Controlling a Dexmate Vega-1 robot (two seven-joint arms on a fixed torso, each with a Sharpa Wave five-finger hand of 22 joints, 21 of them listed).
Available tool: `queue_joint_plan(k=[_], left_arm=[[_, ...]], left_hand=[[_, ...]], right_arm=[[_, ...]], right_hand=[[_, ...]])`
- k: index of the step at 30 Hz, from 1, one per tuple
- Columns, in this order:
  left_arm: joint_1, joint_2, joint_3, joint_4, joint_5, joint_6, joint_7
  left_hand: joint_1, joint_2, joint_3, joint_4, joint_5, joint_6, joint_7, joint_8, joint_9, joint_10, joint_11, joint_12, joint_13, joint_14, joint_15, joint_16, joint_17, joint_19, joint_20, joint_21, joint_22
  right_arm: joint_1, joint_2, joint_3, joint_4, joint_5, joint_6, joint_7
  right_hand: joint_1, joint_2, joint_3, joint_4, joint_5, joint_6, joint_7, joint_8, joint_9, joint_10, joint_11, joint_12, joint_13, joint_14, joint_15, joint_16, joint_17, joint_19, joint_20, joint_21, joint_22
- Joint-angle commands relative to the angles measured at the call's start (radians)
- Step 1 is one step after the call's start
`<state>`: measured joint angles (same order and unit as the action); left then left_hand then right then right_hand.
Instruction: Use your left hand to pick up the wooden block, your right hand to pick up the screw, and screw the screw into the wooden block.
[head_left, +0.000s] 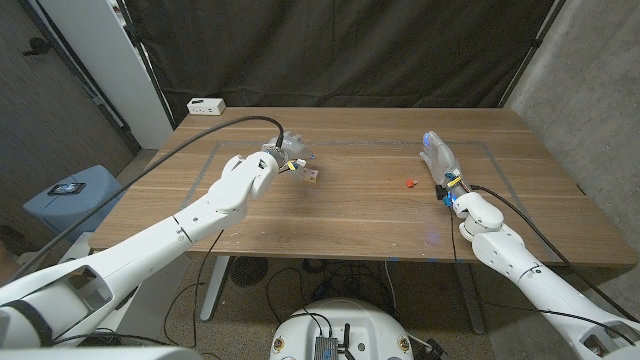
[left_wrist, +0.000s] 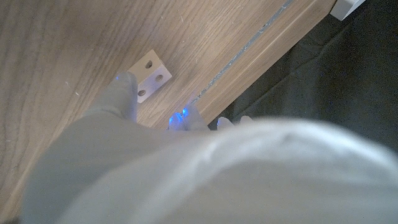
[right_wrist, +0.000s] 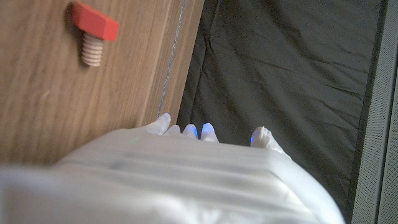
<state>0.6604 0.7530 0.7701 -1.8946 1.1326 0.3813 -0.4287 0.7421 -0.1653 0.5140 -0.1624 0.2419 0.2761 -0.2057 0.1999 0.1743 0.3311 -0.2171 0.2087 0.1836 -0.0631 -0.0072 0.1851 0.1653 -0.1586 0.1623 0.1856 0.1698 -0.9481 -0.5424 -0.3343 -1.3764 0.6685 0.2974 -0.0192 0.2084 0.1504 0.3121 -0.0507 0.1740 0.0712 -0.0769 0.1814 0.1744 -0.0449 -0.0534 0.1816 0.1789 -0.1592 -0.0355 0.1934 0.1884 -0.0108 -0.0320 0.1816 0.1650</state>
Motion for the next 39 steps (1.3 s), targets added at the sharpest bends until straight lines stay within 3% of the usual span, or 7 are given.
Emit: queue_joint_plan(k=[1, 8, 39], left_arm=[[0.002, -0.005, 0.012, 0.054, -0.01, -0.006, 0.078], [-0.009, -0.009, 0.022, 0.083, -0.034, -0.026, 0.11], [-0.047, -0.021, 0.074, 0.15, -0.054, -0.066, 0.161]], left_hand=[[0.012, 0.002, -0.009, -0.002, 0.005, 0.014, -0.003, 0.005, 0.003, 0.023, 0.002, 0.008, 0.006, 0.016, -0.003, 0.009, 0.003, 0.012, 0.0, 0.009, 0.003], [0.026, 0.004, -0.018, -0.002, 0.012, 0.04, -0.004, 0.007, 0.003, 0.054, 0.001, 0.013, 0.006, 0.038, -0.025, 0.008, 0.002, 0.032, -0.009, 0.012, 0.002], [0.059, 0.009, -0.038, -0.001, 0.022, 0.098, -0.007, 0.008, 0.004, 0.126, 0.002, 0.023, 0.01, 0.112, -0.021, 0.014, 0.002, 0.066, -0.01, 0.011, 0.002]], right_arm=[[-0.005, 0.0, -0.001, -0.006, -0.006, -0.006, -0.017], [-0.004, 0.003, -0.003, -0.002, -0.007, -0.006, -0.02], [0.016, 0.016, -0.009, 0.035, -0.005, -0.01, -0.013]], right_hand=[[-0.004, -0.003, 0.007, -0.005, 0.005, -0.006, 0.0, 0.004, 0.005, -0.002, 0.0, 0.007, 0.003, -0.013, -0.001, 0.006, 0.002, 0.001, -0.038, 0.007, 0.003], [-0.004, -0.004, 0.007, -0.005, 0.005, -0.005, -0.002, 0.004, 0.005, -0.003, 0.0, 0.007, 0.003, -0.013, -0.001, 0.006, 0.002, 0.001, -0.038, 0.007, 0.003], [-0.004, -0.003, 0.008, -0.007, 0.005, -0.004, -0.001, 0.005, 0.006, -0.004, 0.001, 0.007, 0.003, -0.013, -0.001, 0.006, 0.002, 0.003, -0.037, 0.007, 0.003]])
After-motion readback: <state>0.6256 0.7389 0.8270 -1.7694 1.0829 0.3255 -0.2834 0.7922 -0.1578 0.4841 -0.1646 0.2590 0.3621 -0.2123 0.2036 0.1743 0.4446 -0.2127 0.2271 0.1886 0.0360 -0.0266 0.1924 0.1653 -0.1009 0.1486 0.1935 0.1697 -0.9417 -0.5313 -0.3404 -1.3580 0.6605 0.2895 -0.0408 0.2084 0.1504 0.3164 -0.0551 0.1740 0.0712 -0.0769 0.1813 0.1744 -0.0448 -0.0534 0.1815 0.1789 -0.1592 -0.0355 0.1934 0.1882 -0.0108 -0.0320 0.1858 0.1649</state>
